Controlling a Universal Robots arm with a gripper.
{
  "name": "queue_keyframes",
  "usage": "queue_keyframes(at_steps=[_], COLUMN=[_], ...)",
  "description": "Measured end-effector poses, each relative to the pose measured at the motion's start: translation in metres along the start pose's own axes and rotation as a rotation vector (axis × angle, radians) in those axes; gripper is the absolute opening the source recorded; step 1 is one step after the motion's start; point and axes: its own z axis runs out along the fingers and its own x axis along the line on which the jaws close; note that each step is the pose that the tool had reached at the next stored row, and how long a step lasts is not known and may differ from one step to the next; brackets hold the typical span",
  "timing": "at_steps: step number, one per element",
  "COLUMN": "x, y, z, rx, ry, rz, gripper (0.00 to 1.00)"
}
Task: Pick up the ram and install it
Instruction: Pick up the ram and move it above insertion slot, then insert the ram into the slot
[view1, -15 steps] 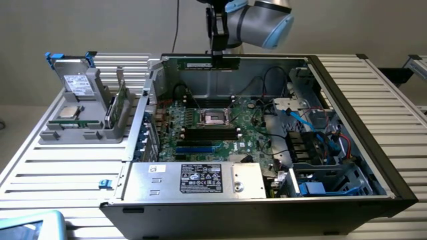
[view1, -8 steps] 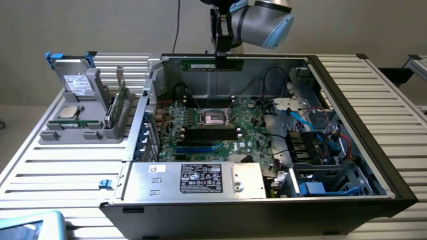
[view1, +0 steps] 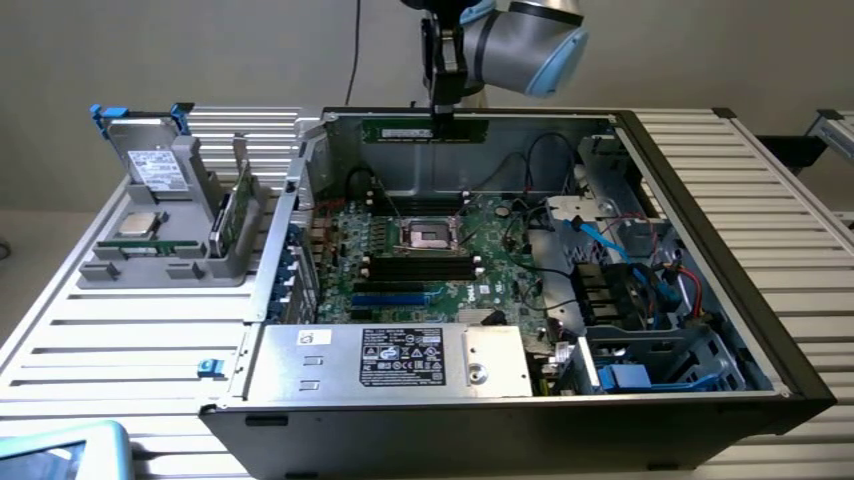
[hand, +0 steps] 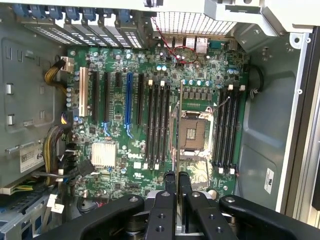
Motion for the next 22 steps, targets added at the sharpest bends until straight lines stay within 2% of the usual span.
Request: queue_keyframes(at_steps=[13,18,22], x=[0.002,0.003,0.003], y=[0.0003,0.0007,0.0011], z=[0.0023,0.0085,0.0153], rx=[0.0003,0.0007,0.0008], ry=[0.0004,0.0066,0.0085], rz=[0.001,0.003,0.004], gripper=[0.14,0.14,0.14])
